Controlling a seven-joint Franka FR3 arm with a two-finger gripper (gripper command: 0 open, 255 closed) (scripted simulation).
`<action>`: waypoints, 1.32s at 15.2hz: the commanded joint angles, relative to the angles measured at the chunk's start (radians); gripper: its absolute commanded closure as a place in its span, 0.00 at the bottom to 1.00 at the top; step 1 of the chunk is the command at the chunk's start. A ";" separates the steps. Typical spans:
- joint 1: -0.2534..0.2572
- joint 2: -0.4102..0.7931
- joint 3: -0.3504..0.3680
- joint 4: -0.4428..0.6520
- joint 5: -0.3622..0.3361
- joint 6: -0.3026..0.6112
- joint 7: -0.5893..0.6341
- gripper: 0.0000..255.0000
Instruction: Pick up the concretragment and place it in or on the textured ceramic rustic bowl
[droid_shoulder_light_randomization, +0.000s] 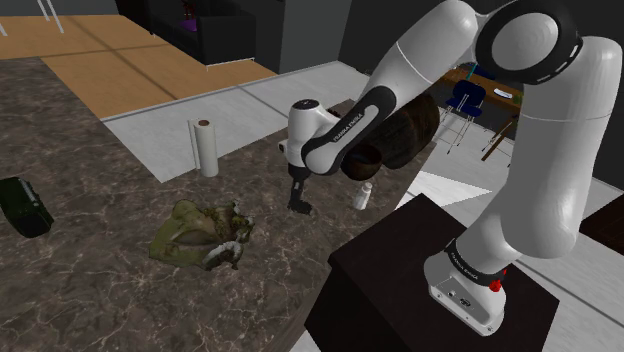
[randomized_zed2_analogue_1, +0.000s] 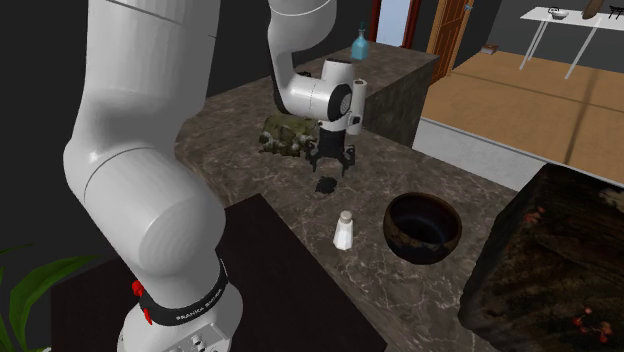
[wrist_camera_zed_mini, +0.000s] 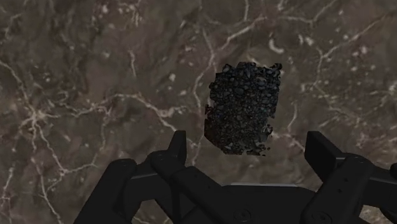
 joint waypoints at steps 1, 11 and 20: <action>0.015 0.031 -0.012 0.013 -0.013 0.013 0.024 0.00; 0.025 0.087 -0.027 0.021 -0.028 0.061 0.035 0.00; 0.028 0.088 -0.026 0.022 -0.028 0.061 0.039 1.00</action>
